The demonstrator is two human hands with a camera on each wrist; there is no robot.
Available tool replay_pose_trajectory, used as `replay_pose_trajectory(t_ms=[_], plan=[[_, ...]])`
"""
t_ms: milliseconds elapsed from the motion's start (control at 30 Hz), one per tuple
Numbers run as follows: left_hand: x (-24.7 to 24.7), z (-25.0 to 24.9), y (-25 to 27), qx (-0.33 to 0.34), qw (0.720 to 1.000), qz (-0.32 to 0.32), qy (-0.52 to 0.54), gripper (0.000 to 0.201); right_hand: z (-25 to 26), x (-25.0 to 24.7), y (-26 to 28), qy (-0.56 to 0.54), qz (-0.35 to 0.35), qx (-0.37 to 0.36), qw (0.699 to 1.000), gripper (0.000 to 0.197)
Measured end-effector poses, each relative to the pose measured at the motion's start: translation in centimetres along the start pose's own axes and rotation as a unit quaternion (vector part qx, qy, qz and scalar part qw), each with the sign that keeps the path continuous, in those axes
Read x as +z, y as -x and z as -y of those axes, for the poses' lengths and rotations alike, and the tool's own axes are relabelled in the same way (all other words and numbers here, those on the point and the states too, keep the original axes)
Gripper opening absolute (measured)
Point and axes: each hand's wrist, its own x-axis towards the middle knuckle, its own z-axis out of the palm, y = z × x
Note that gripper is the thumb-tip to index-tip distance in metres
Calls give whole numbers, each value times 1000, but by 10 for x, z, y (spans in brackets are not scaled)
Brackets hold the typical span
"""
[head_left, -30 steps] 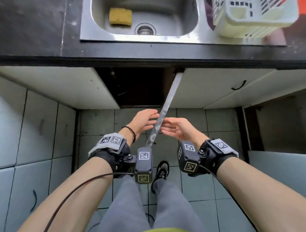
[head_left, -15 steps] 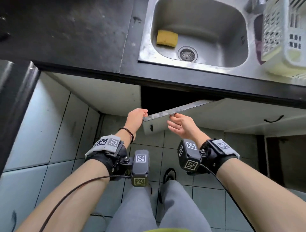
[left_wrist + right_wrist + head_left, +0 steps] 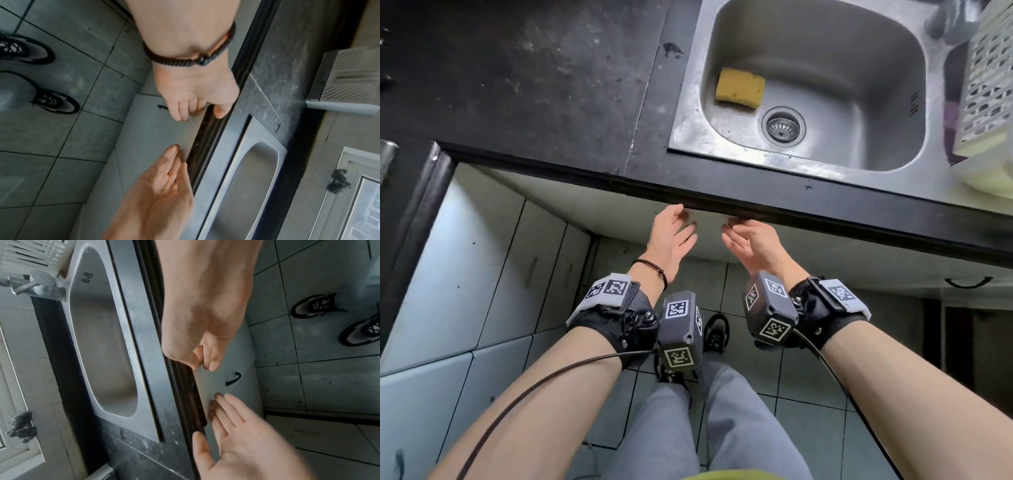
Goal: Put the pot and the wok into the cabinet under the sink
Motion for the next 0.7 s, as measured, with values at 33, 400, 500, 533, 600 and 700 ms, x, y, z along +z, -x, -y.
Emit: replay_pose_trajectory(t_ms=[33,400,500,533,600,700], plan=[[6,-2,-3,3,1000,3,15,50,2,-1,-3,-6,0,4,1000,23],[25,-6,-31,16,980,-102,171,66,9,-10,-18,-44,35,31,998,19],[30,-11,-36,25,973,-125,191,66,12,-14,-22,-45,39,45,997,18],[31,-12,-39,27,972,-132,193,66,11,-18,-25,-39,41,56,997,15],[34,-15,-46,23,970,-141,195,62,13,-22,-23,2,65,80,995,20],[31,-15,-59,18,970,-147,194,54,35,-25,-8,121,174,92,973,28]])
